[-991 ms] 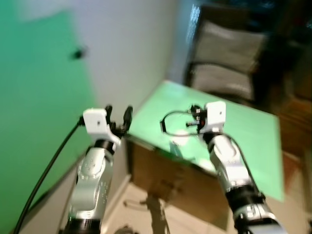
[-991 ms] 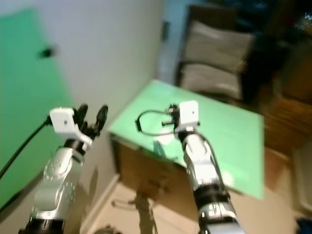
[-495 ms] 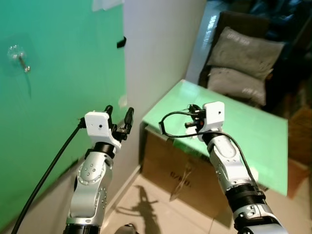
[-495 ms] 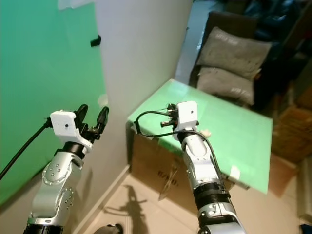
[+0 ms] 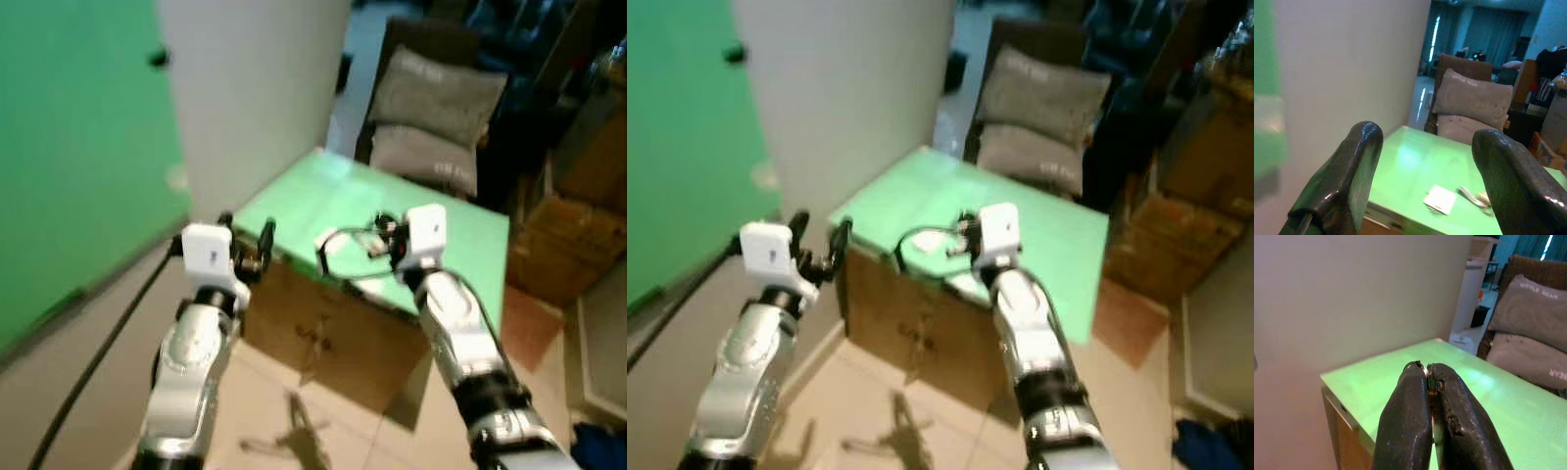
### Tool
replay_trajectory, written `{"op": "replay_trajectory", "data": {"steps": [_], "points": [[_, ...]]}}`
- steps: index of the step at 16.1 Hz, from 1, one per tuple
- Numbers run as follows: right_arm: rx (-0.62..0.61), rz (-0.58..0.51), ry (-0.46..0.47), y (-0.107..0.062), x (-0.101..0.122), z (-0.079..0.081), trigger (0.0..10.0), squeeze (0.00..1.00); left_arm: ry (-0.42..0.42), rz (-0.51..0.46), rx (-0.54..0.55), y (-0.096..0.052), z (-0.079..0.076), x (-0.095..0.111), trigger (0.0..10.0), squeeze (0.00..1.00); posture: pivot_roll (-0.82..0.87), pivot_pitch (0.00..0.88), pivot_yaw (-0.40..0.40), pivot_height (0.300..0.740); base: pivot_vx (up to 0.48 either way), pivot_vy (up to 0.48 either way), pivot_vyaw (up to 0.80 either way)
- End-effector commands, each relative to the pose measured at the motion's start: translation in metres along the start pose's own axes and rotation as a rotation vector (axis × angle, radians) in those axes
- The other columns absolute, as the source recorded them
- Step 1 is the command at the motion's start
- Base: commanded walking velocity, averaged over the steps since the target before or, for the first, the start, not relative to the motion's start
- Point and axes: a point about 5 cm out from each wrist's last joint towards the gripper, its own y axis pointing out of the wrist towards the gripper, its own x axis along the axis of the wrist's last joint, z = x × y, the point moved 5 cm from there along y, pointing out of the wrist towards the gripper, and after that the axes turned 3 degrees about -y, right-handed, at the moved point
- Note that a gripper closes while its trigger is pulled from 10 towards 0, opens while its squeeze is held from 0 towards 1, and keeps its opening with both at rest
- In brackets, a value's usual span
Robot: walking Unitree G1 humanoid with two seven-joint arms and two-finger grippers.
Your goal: Hang keys on a hook
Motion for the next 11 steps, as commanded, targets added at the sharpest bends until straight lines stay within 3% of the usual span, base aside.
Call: {"op": "replay_trajectory", "data": {"steps": [1,4,6,8,10,11], "points": [[-0.001,-0.006,-0.001,0.002,0.003,-0.002,0.0,0.00,-0.012,0.010,0.004,0.003,-0.001,-0.001,10.0,0.00,0.10,0.000,-0.081,0.740,0.000,0.000,0.44],[0.006,-0.003,-0.003,0.002,0.003,-0.001,0.0,0.00,0.045,0.000,0.016,0.005,0.003,0.002,10.0,0.00,0.10,0.000,-0.082,0.740,0.000,0.000,0.44],[0.011,0.000,-0.004,0.003,0.002,0.000,0.0,0.00,0.093,0.017,0.090,0.001,0.018,-0.004,10.0,0.00,0.11,0.000,-0.082,0.740,0.000,0.000,0.43],[0.004,0.012,0.003,0.000,-0.004,-0.003,0.0,0.00,0.048,0.138,0.417,-0.023,0.085,-0.031,10.0,0.00,0.11,0.000,-0.082,0.740,0.000,0.000,0.43],[-0.008,0.026,0.009,-0.004,-0.009,-0.006,0.0,0.00,0.159,0.156,0.427,-0.034,0.090,-0.031,10.0,0.00,0.11,0.000,-0.083,0.740,0.000,0.000,0.44],[-0.012,0.028,0.012,-0.004,-0.010,-0.007,0.0,0.00,0.176,0.157,0.418,-0.035,0.088,-0.031,10.0,0.00,0.12,0.000,-0.083,0.740,0.000,0.000,0.44]]}}
